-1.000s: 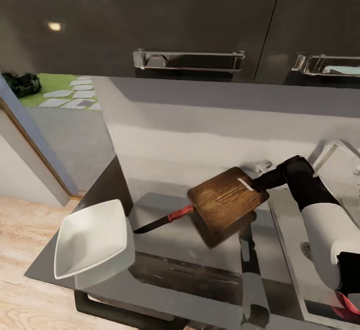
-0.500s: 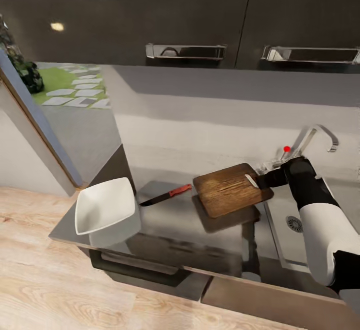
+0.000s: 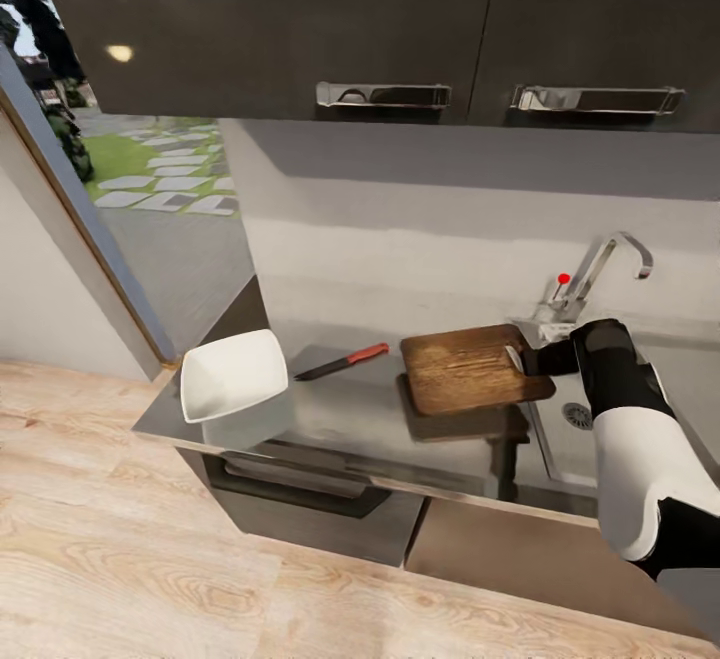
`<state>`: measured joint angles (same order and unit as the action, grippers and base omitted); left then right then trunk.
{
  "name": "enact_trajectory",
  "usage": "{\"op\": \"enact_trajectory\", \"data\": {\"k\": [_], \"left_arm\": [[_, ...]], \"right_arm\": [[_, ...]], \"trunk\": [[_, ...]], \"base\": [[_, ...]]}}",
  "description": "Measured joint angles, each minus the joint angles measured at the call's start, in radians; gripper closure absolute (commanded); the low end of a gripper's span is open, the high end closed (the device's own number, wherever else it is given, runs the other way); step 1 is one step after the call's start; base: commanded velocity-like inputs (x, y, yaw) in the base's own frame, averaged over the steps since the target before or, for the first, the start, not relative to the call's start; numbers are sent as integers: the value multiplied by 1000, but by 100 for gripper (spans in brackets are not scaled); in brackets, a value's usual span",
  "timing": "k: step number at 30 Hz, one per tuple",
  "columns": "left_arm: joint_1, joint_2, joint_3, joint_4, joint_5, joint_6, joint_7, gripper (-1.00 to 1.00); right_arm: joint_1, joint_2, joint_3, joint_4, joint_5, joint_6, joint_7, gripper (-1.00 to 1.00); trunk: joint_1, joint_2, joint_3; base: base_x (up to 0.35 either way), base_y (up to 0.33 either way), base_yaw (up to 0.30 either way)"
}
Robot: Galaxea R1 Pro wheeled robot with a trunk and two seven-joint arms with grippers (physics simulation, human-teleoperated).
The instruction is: In the kitchen, take the Vidalia onion out of the sink, dice it on the chopping board with the paring knife, put the diced onion into the bowl on the countertop, then place both the paring knife and the chopping board into the sink.
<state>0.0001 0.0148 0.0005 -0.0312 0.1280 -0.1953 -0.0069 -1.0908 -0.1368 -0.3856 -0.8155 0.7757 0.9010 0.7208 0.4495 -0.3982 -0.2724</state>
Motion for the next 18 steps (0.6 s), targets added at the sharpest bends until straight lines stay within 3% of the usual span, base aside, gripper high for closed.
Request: {"op": "enact_trajectory", "data": {"k": [4, 11, 18], "left_arm": [[0, 12, -1, -10, -1, 0, 0, -100], [0, 26, -1, -20, -2, -1, 0, -100], [0, 29, -25, -20, -4, 0, 0, -100]], "right_arm": [[0, 5, -28, 0, -5, 1, -33, 100], [0, 8, -149, 2, -4, 1, -98, 100], [1, 13, -174, 11, -11, 3, -146, 100]], "trunk": [[0, 0, 0], [0, 0, 0], [0, 0, 0]], "base": [[-11, 6, 0], [-2, 92, 0], [0, 32, 0]]}}
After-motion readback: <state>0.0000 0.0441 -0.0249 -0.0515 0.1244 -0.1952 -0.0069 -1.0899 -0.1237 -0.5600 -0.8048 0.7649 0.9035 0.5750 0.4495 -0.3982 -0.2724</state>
